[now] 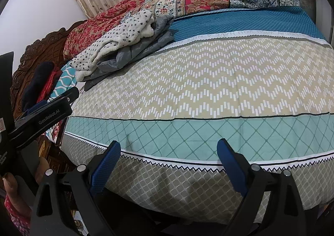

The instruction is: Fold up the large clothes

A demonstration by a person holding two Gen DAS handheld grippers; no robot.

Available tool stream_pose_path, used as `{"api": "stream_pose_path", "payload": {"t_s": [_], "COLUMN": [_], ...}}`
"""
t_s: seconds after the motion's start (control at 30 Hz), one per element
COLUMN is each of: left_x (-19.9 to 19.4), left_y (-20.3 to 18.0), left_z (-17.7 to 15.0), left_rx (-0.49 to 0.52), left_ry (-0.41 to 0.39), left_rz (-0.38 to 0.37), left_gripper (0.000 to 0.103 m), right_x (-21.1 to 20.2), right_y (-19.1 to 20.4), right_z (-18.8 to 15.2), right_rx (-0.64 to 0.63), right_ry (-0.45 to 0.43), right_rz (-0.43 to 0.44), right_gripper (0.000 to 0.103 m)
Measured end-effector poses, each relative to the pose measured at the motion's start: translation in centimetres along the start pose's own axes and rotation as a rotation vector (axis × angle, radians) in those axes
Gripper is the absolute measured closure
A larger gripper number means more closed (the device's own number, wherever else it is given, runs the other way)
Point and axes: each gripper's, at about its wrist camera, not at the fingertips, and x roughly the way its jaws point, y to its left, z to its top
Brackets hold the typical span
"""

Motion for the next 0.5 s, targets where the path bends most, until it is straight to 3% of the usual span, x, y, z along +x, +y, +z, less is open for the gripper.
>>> {"api": "stream_pose_path", "payload": {"t_s": [0.5], "left_x": [-0.11], "left_y": [-0.06], "left_z": [-0.57], "left_rx": [0.004], "left_ry": [0.009], "left_rz": [-0.008], "left_gripper": [0.006], "right_x": [-0.13], "right_y": [0.04], "right_z": [-0.05], "right_rx": [0.003], "right_ry": [0.002], "right_rz": [0.000], "right_gripper": [0.006]}}
